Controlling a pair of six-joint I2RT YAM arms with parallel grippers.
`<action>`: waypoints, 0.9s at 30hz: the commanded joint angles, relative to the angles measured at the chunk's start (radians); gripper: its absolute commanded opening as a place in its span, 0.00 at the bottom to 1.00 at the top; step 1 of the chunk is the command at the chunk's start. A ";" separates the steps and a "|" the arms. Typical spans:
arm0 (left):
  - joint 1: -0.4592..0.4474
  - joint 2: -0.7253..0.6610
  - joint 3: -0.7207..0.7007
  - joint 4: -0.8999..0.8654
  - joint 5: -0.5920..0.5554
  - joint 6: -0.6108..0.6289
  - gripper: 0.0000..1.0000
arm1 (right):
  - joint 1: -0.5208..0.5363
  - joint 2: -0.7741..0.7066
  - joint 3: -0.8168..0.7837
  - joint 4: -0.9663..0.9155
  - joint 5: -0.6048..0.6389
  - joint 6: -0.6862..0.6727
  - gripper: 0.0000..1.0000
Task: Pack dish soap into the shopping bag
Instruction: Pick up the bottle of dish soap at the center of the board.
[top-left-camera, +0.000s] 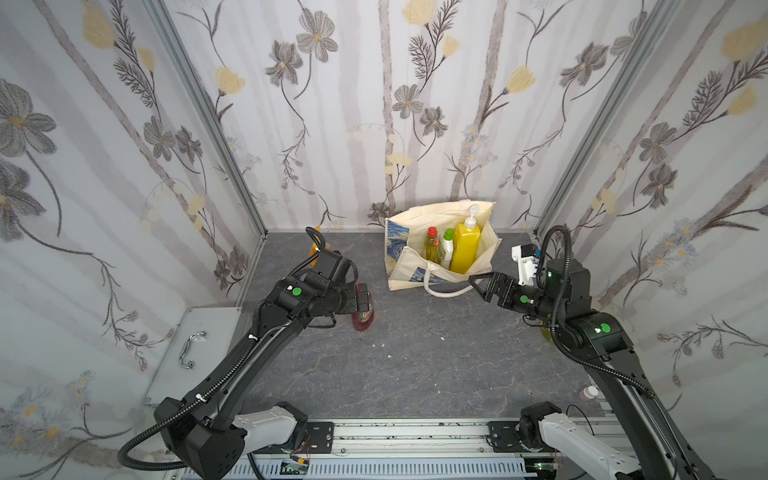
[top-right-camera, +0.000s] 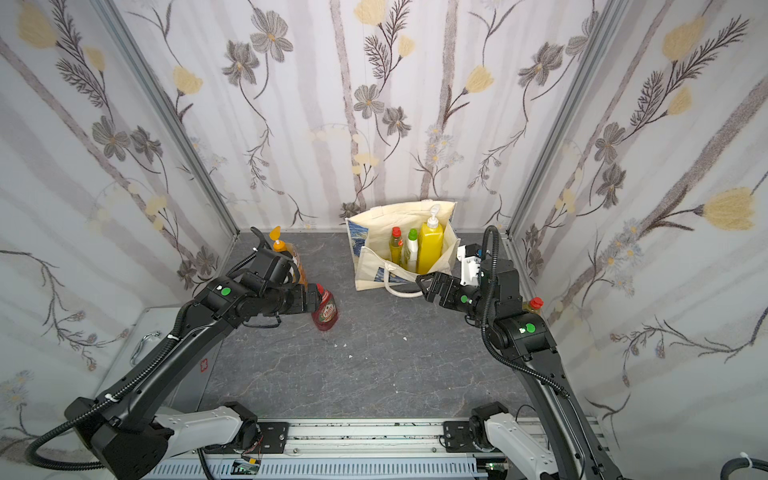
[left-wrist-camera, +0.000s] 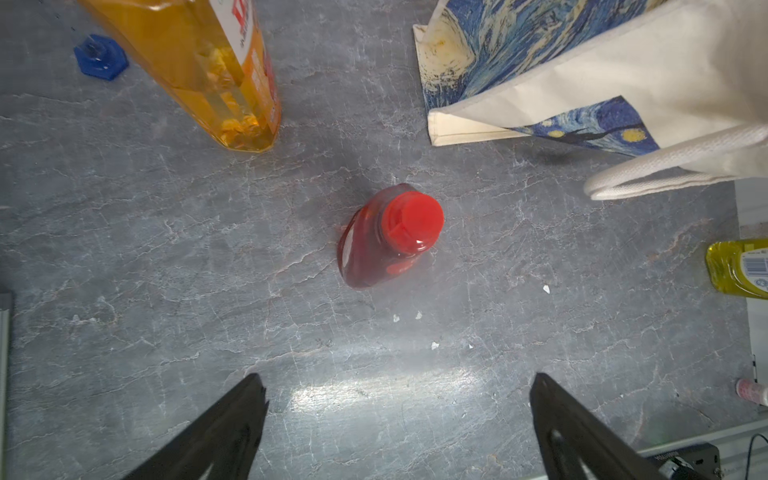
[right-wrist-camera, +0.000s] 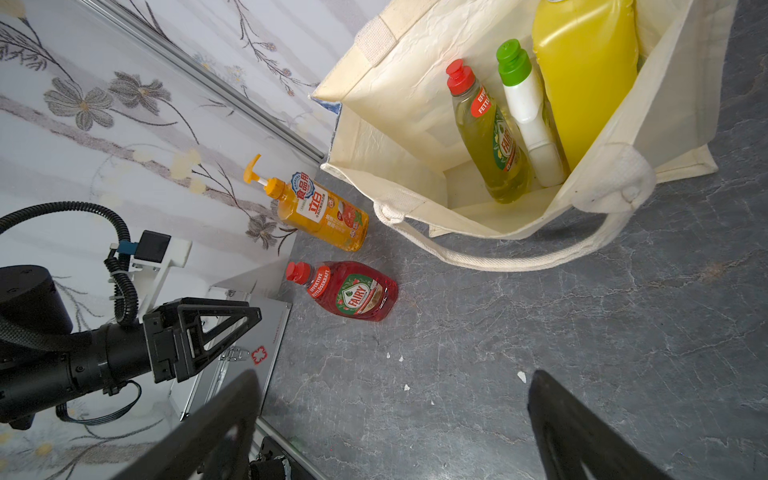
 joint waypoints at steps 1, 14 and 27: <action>0.001 0.016 0.022 0.018 0.042 0.042 1.00 | -0.001 0.004 0.007 0.041 -0.019 0.017 1.00; 0.013 0.274 0.138 -0.029 -0.039 0.222 0.99 | -0.001 -0.030 0.003 0.005 0.014 0.039 1.00; 0.050 0.404 0.185 0.012 0.006 0.272 0.99 | 0.000 -0.100 -0.043 -0.011 0.056 0.094 1.00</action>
